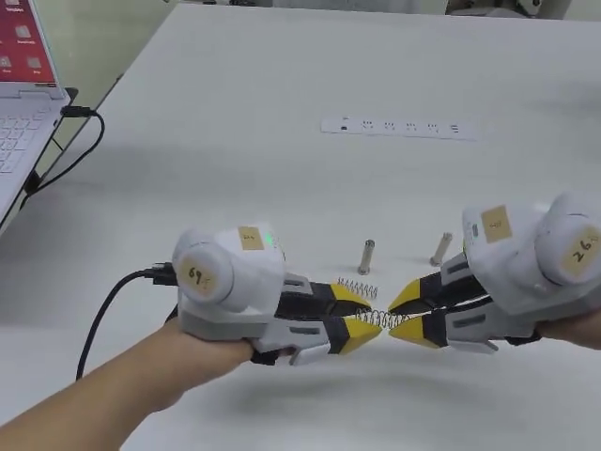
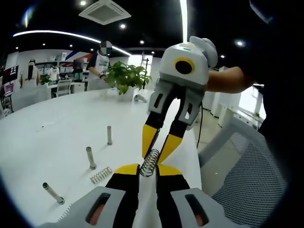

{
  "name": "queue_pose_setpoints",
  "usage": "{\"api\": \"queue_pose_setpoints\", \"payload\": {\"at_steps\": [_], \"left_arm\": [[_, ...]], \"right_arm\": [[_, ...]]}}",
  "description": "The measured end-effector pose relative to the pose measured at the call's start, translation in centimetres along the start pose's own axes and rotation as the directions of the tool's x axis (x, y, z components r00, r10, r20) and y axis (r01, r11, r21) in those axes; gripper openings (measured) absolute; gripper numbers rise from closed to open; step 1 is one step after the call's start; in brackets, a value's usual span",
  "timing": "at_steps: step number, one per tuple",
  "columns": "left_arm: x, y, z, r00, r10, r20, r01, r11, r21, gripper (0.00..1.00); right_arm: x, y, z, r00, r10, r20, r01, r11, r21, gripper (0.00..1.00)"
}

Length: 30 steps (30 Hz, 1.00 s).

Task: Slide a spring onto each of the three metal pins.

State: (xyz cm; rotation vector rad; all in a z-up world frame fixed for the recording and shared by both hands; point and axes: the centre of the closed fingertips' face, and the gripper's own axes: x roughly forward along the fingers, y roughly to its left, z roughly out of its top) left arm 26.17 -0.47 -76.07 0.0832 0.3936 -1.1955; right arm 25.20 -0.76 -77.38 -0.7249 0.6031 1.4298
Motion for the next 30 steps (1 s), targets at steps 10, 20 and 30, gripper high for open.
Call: {"api": "queue_pose_setpoints", "payload": {"at_steps": [10, 20, 30], "left_arm": [[0.01, -0.18, 0.17, 1.0, -0.006, 0.007, 0.006, 1.0, 0.014, 0.03], [-0.08, -0.26, 0.39, 0.9999, -0.011, 0.011, 0.011, 1.0, 0.018, 0.03], [-0.17, -0.19, 0.77, 0.9997, -0.012, 0.021, 0.011, 1.0, 0.015, 0.02]], "right_arm": [[-0.11, 0.05, 0.02, 1.0, 0.002, 0.005, -0.002, 1.0, -0.006, 0.08], [-0.17, -0.08, 0.11, 0.9998, -0.007, 0.02, 0.007, 1.0, 0.002, 0.09], [-0.47, 0.1, -0.6, 0.9999, -0.007, 0.01, 0.007, 0.999, 0.036, 0.13]]}}
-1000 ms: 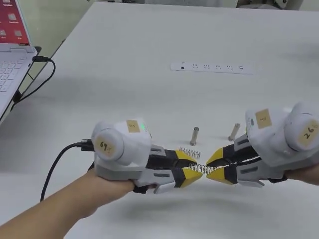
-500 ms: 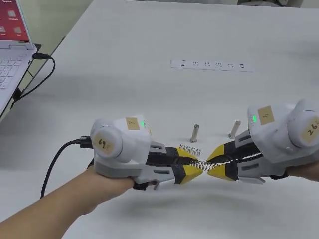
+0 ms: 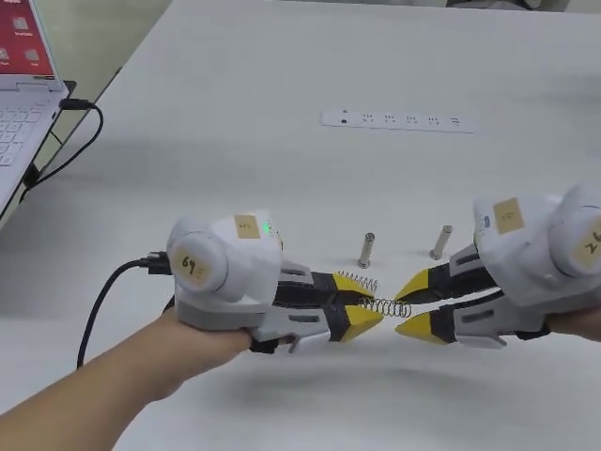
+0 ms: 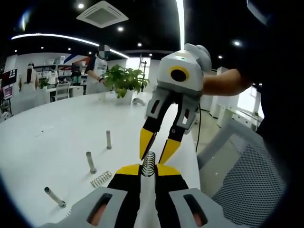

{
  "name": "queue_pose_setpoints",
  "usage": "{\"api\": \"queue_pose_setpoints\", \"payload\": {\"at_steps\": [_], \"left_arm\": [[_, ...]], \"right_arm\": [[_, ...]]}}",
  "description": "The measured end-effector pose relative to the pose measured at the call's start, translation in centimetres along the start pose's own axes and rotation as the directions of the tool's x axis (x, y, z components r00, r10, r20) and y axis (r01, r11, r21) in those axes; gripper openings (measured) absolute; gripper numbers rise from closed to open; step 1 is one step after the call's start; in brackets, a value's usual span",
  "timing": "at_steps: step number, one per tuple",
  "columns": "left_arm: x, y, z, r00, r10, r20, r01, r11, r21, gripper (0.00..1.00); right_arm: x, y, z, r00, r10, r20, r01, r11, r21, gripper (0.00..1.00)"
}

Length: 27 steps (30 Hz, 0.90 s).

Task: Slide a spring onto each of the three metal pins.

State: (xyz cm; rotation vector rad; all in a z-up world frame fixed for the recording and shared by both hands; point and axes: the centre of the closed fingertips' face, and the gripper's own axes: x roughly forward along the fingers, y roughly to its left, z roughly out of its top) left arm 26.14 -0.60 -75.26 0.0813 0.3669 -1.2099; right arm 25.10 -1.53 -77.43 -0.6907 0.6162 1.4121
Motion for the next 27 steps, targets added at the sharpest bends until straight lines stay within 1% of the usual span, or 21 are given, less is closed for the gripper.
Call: {"api": "queue_pose_setpoints", "payload": {"at_steps": [6, 8, 11, 15, 18, 20, 22, 25, 26, 27], "left_arm": [[-0.1, -0.3, -0.2, 0.9999, -0.012, -0.006, 0.012, 1.0, -0.003, 0.02], [0.0, -0.4, -0.2, 0.9999, -0.013, -0.005, 0.013, 1.0, -0.001, 0.02], [-0.1, -0.3, -0.1, 0.9999, -0.011, -0.003, 0.011, 1.0, -0.002, 0.02], [-0.1, -0.2, -0.2, 0.9999, -0.013, -0.002, 0.013, 1.0, -0.01, 0.03], [-0.1, -0.2, -0.2, 0.9999, -0.013, 0.0, 0.013, 1.0, -0.011, 0.03], [0.0, -0.3, -0.5, 0.9998, -0.015, -0.013, 0.015, 1.0, 0.004, 0.03], [0.0, -0.3, -0.7, 0.9996, -0.017, -0.021, 0.017, 1.0, 0.006, 0.03], [0.1, -0.3, -1.3, 0.9988, -0.018, -0.045, 0.018, 1.0, 0.008, 0.02], [0.1, -0.3, -1.5, 0.9985, -0.015, -0.053, 0.016, 1.0, 0.017, 0.02], [0.1, -0.3, -1.5, 0.9984, -0.016, -0.054, 0.017, 1.0, 0.018, 0.02]], "right_arm": [[0.0, -0.1, 0.1, 0.9998, -0.003, 0.018, 0.003, 1.0, -0.002, 0.12], [0.1, -0.1, 0.1, 0.9998, -0.003, 0.021, 0.003, 1.0, -0.009, 0.1], [0.0, -0.2, 0.2, 0.9997, -0.005, 0.023, 0.006, 1.0, -0.025, 0.08], [-0.1, -0.3, 0.3, 0.9997, -0.005, 0.023, 0.005, 1.0, -0.024, 0.08], [-0.4, -0.3, 0.5, 0.9999, -0.01, 0.011, 0.011, 0.998, -0.063, 0.08], [-0.5, -0.2, 0.6, 1.0, -0.008, 0.0, 0.008, 0.996, -0.092, 0.08], [-0.6, -0.1, 0.8, 1.0, -0.006, -0.003, 0.006, 0.994, -0.107, 0.08], [-0.9, 0.1, 1.3, 1.0, -0.003, 0.0, 0.003, 0.991, -0.135, 0.08], [-1.0, 0.3, 1.5, 1.0, -0.001, -0.005, 0.0, 0.988, -0.152, 0.08], [-1.0, 0.3, 1.6, 1.0, -0.002, -0.009, 0.0, 0.986, -0.167, 0.08]]}}
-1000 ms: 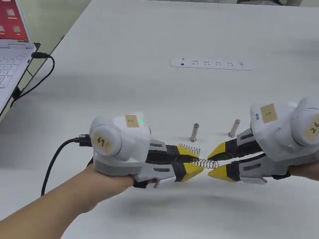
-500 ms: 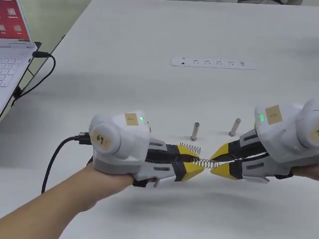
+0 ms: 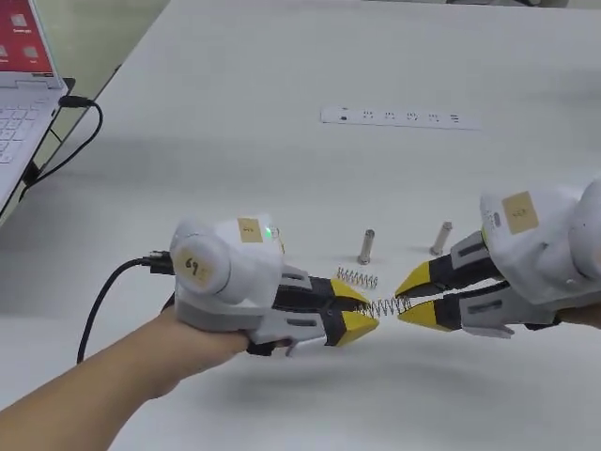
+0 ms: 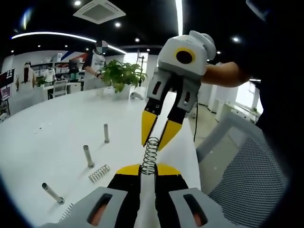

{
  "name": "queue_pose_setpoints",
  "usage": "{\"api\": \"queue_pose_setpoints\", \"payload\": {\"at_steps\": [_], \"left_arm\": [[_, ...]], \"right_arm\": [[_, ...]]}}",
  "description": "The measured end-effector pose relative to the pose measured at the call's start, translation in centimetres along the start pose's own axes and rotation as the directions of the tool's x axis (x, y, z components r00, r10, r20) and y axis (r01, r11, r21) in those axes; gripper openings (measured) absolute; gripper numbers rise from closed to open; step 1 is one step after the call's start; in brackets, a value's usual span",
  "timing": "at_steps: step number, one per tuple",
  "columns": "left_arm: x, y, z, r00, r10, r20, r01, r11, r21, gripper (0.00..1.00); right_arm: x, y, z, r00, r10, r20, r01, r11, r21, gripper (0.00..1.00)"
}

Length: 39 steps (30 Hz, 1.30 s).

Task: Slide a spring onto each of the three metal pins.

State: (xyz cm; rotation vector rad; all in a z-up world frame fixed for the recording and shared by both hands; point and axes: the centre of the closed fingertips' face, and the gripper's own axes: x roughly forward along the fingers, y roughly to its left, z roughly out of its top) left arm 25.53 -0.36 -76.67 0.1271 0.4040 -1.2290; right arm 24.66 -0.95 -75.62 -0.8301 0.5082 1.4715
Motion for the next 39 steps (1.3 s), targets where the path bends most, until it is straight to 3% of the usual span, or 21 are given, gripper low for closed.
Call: {"api": "queue_pose_setpoints", "payload": {"at_steps": [3, 8, 18, 20, 21, 30, 33, 35, 39], "left_arm": [[0.0, -0.1, -0.2, 1.0, -0.002, -0.009, 0.003, 1.0, 0.01, 0.02], [0.0, -0.3, -0.3, 0.9999, -0.007, -0.011, 0.007, 1.0, 0.01, 0.02], [-0.4, -0.3, 0.1, 0.9999, -0.008, 0.013, 0.008, 1.0, -0.008, 0.02], [-0.4, -0.3, 0.1, 0.9998, -0.007, 0.017, 0.008, 1.0, -0.013, 0.02], [-0.4, -0.4, 0.1, 0.9998, -0.007, 0.017, 0.008, 1.0, -0.01, 0.02], [-0.3, -0.8, 0.2, 0.9998, -0.016, 0.012, 0.016, 1.0, 0.002, 0.02], [-0.4, -0.8, 0.2, 0.9998, -0.014, 0.011, 0.014, 1.0, 0.0, 0.02], [-0.4, -0.8, 0.4, 0.9998, -0.014, 0.016, 0.014, 1.0, -0.003, 0.02], [-0.2, -1.0, 0.5, 0.9998, -0.018, 0.01, 0.018, 1.0, 0.009, 0.02]], "right_arm": [[-0.2, 0.3, 0.5, 0.9999, 0.005, -0.009, -0.005, 0.999, -0.039, 0.08], [-0.6, 0.5, 2.2, 0.9993, 0.019, 0.031, -0.017, 0.998, -0.059, 0.07], [-0.6, 0.3, 3.7, 0.9924, 0.026, 0.121, -0.027, 1.0, 0.002, 0.07], [-0.6, 0.1, 4.0, 0.9891, 0.025, 0.145, -0.028, 0.999, 0.021, 0.07], [-0.6, 0.1, 4.6, 0.983, 0.02, 0.183, -0.031, 0.998, 0.053, 0.07], [-0.1, 0.1, 5.4, 0.9739, 0.008, 0.227, -0.024, 0.998, 0.066, 0.07], [-0.1, 0.0, 5.4, 0.966, -0.007, 0.258, -0.019, 0.995, 0.098, 0.07], [-0.2, 0.1, 5.9, 0.9559, -0.021, 0.293, -0.02, 0.99, 0.138, 0.07], [-0.2, 0.3, 6.0, 0.9529, -0.032, 0.301, -0.011, 0.99, 0.141, 0.07]]}}
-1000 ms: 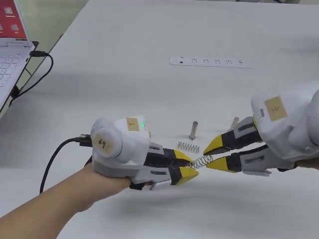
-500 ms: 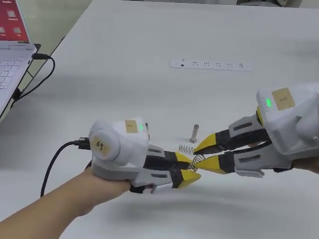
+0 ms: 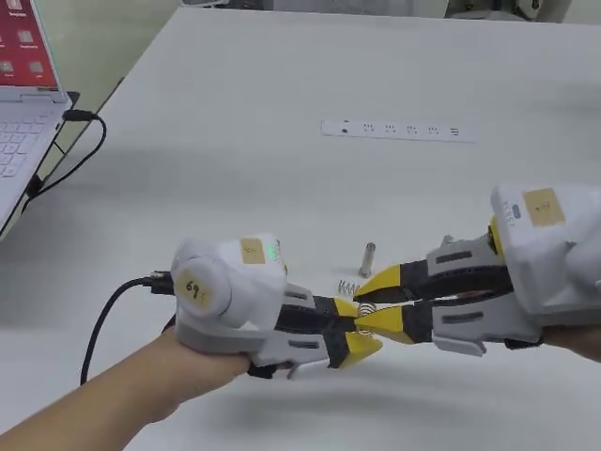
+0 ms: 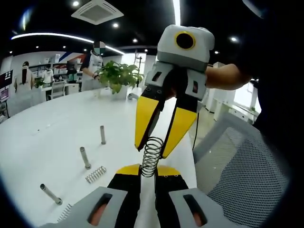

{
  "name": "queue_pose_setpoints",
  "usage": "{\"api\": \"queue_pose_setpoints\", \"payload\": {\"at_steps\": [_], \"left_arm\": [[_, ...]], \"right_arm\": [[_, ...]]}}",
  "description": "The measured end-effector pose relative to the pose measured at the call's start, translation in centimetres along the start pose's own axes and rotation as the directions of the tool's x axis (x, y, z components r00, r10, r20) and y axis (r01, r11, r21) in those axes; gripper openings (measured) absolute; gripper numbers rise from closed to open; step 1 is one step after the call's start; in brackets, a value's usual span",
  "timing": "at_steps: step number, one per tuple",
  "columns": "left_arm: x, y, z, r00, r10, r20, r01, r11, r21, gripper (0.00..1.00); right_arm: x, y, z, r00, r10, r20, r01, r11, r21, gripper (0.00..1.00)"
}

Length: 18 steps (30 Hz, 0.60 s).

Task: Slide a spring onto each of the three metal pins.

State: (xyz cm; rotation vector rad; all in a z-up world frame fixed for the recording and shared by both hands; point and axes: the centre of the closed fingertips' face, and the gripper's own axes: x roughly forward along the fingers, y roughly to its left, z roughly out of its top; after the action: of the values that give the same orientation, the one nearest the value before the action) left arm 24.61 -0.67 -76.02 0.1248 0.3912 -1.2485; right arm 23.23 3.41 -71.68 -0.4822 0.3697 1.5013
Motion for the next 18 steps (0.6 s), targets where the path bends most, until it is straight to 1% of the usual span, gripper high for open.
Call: {"api": "queue_pose_setpoints", "payload": {"at_steps": [4, 10, 14, 18], "left_arm": [[0.04, -0.13, -0.07, 1.0, -0.002, -0.005, 0.002, 1.0, 0.006, 0.02], [-0.12, -0.22, -0.38, 0.9999, 0.0, -0.016, 0.0, 1.0, 0.013, 0.02], [-0.15, -0.16, -0.31, 0.9999, 0.002, -0.012, -0.002, 1.0, 0.011, 0.02], [-0.16, -0.12, -0.26, 1.0, 0.004, -0.005, -0.004, 1.0, 0.007, 0.02]], "right_arm": [[0.0, 0.15, 0.08, 0.9999, -0.007, 0.011, 0.007, 1.0, 0.007, 0.08], [-0.02, 0.32, -0.05, 0.9999, -0.014, 0.003, 0.014, 1.0, -0.007, 0.08], [-0.06, 0.22, 0.06, 0.9998, -0.02, 0.009, 0.02, 1.0, -0.002, 0.08], [-0.06, 0.12, 0.13, 0.9997, -0.026, 0.004, 0.026, 1.0, -0.009, 0.09]]}}
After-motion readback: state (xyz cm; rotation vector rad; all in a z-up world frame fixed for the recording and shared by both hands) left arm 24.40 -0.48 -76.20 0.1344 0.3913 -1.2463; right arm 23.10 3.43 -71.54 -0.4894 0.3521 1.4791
